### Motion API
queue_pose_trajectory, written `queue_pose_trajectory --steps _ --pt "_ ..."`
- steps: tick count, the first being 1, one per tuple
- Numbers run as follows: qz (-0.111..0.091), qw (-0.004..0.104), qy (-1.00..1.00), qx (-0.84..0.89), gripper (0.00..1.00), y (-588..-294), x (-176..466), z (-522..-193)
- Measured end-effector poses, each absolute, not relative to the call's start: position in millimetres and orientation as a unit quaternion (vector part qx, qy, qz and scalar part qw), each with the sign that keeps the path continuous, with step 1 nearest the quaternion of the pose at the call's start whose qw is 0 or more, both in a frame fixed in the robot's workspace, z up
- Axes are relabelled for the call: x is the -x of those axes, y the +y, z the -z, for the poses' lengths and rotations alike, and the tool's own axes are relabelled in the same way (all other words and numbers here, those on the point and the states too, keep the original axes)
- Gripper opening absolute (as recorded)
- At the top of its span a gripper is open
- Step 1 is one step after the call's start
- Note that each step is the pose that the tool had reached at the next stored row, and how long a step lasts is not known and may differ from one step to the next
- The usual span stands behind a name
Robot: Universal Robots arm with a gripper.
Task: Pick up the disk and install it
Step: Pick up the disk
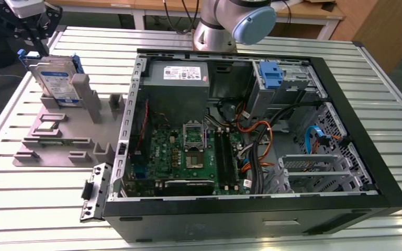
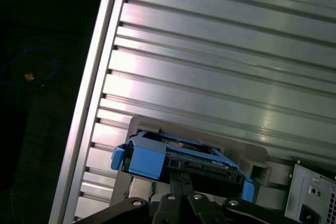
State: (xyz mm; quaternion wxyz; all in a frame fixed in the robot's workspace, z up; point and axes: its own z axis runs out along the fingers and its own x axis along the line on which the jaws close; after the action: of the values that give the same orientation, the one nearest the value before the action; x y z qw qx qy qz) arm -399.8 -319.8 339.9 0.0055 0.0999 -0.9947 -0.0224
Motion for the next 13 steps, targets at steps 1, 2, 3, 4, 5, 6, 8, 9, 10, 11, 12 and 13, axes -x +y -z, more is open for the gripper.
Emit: queue_pose_trajectory --steps 1,2,3,4,5,6,8,9,10,11,12,13 --pt "0.022 0.005 -0.995 -0.1 0.11 -319.8 399.8 -339.9" --pt "0.022 0.005 -0.995 -0.1 0.11 -319.8 399.8 -340.0" --pt "0.022 0.005 -0.995 -0.1 0.11 -319.8 399.8 -340.0" --pt "0.022 0.005 -0.995 -0.1 0.11 -319.8 399.8 -340.0" --pt "0.022 0.005 -0.995 -0.101 0.11 -319.8 399.8 -339.9" --pt "0.022 0.006 -0.994 -0.103 0.11 -319.8 399.8 -340.0" --pt "0.022 0.006 -0.994 -0.11 0.11 -319.8 399.9 -340.0" --pt "0.022 0.006 -0.993 -0.114 0.11 -319.8 399.9 -340.0" --pt "0.022 0.006 -0.993 -0.119 0.11 -319.8 399.8 -340.0" --pt "0.022 0.006 -0.992 -0.123 0.11 -319.8 399.9 -340.0" --pt "0.022 0.006 -0.991 -0.128 0.11 -319.8 399.8 -340.0" --pt "0.022 0.006 -0.991 -0.133 0.11 -319.8 399.8 -340.0"
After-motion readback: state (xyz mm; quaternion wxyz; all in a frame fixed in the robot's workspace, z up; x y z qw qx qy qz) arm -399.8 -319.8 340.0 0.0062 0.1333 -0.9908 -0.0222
